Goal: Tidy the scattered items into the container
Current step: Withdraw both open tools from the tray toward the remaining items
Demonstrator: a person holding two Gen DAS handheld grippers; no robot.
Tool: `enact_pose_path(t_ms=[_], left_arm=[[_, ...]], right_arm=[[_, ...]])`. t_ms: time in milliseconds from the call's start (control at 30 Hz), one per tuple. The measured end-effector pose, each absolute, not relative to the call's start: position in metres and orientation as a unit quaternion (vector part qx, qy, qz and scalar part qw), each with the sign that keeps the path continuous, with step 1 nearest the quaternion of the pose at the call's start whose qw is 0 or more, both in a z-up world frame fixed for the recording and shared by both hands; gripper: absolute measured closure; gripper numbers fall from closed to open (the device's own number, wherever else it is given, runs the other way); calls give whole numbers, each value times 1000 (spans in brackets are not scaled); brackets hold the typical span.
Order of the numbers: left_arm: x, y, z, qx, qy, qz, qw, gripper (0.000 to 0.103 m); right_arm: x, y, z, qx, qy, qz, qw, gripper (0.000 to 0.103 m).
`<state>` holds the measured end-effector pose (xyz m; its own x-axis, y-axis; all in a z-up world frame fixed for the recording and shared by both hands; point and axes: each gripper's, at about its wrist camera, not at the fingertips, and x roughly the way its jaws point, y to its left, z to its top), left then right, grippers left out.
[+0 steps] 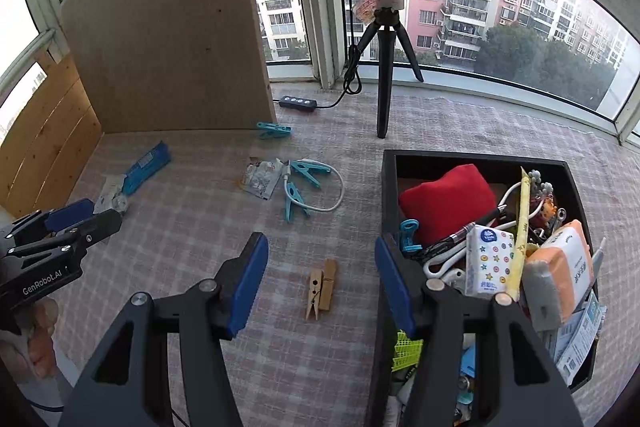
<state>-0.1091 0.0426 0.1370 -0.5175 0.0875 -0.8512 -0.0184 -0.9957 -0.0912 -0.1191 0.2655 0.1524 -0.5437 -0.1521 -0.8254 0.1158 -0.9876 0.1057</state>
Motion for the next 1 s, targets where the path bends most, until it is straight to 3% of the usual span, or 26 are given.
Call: enact_pose_path(t_ms=[167,333,633,1000], left_arm=[[-94,7,120,-499,-31,866,-10,42],[-71,-25,99,-515,-42,855,-36,29],[-34,-61,69,-548,-43,832,-68,27],[-22,-68,83,-535,-47,842,-56,27]], right_arm=[[-106,233,143,470,-10,-879,86,48],[-85,210,130,475,-11,-876,88,46],[-44,197,97,505,-32,-860,74,44],[-27,204,86,509,-48,-858,50,44]])
